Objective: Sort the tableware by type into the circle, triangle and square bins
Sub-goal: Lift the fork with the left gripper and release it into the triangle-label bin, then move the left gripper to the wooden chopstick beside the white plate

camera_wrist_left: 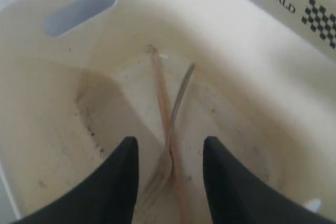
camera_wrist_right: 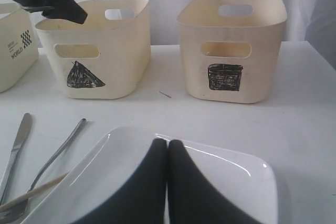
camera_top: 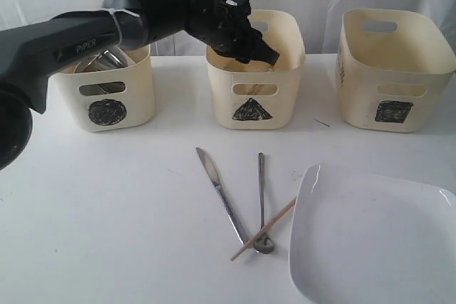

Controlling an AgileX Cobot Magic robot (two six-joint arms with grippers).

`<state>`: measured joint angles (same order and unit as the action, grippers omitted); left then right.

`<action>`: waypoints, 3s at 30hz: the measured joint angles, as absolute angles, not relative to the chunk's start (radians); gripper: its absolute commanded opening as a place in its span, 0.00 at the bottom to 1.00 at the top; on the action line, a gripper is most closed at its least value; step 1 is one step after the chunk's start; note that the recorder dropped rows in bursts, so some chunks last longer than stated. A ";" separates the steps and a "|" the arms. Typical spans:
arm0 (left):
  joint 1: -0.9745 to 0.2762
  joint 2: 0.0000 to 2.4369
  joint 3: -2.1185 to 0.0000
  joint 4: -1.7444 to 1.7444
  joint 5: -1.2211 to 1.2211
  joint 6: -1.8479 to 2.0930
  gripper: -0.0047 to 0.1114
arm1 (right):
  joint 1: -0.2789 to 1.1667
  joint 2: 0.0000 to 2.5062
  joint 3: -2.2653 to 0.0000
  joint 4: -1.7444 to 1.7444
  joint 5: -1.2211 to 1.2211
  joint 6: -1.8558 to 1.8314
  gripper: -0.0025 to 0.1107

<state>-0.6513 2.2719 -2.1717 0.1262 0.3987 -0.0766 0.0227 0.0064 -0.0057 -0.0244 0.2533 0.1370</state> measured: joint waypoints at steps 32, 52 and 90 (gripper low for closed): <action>-0.856 1.924 -1.519 -0.107 0.585 0.127 0.38 | 0.023 0.006 -0.006 -0.024 0.253 0.137 0.02; -0.904 2.016 -1.519 -0.148 0.494 0.202 0.39 | 0.023 0.006 -0.006 -0.024 0.253 0.137 0.02; -0.905 2.084 -1.519 -0.198 0.457 0.581 0.39 | 0.023 0.006 -0.006 -0.024 0.253 0.137 0.02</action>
<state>-0.9053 2.0843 -1.5188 -0.1975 0.4566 0.5806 0.0227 0.0064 -0.0057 -0.0244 0.2533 0.1370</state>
